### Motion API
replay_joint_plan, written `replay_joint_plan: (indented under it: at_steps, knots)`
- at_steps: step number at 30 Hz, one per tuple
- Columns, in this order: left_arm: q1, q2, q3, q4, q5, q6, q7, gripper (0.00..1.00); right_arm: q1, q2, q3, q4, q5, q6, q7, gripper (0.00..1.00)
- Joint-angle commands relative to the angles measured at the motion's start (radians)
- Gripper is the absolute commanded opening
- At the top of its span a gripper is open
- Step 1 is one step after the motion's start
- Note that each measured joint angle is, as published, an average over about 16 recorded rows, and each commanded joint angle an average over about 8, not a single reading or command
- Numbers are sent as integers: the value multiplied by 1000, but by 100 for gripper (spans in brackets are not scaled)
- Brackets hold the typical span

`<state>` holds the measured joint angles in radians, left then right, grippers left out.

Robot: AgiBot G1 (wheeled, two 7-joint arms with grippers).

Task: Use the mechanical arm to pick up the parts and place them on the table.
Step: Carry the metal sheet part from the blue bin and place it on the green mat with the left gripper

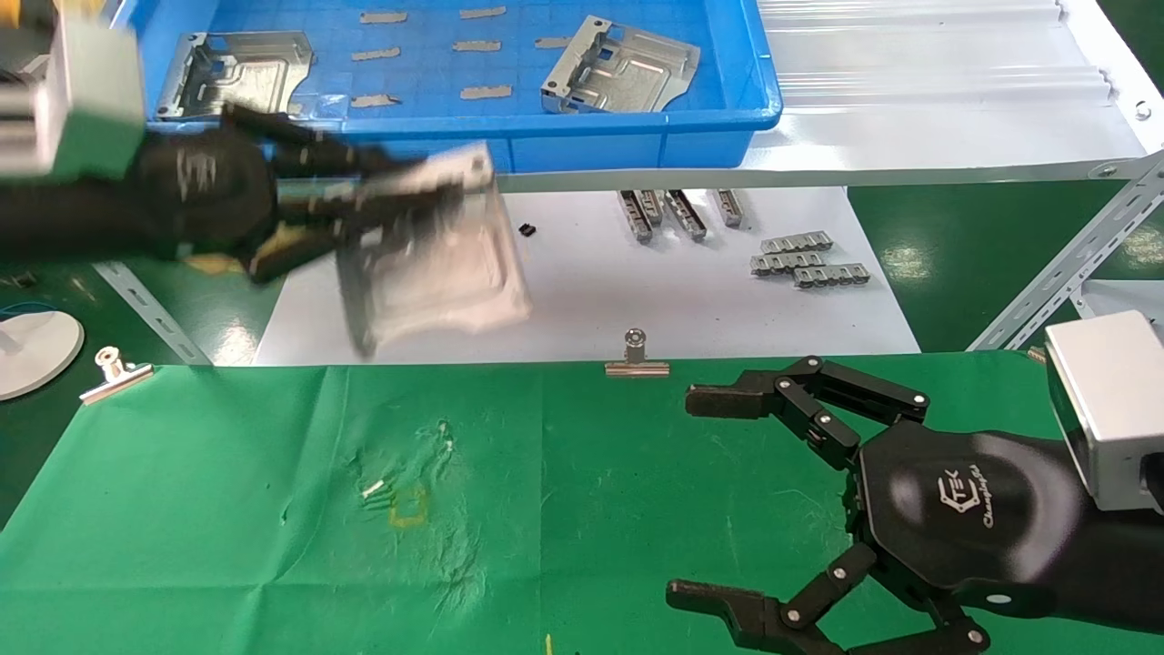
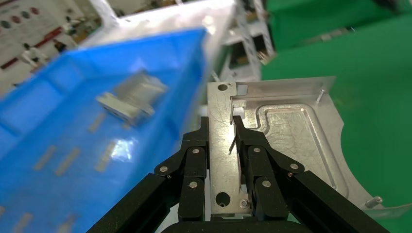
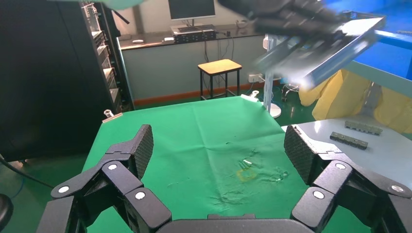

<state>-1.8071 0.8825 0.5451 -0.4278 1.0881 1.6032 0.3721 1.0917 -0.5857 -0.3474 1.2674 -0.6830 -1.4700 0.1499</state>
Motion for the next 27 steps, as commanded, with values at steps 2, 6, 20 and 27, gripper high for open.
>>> replay_joint_plan:
  at_steps: [2,6,20,27]
  knots:
    - [66,-55,44,-105,-51,0,9,0,0,0,0,0,0,0,0,100]
    - [107,-80,115,-141,-58,-15,53,0,0,0,0,0,0,0,0,100]
    - [133,54,260,89,119,-77,362,0,0,0,0,0,0,0,0,100]
    - [119,102,276,197,148,-102,442,69,0,0,0,0,0,0,0,100]
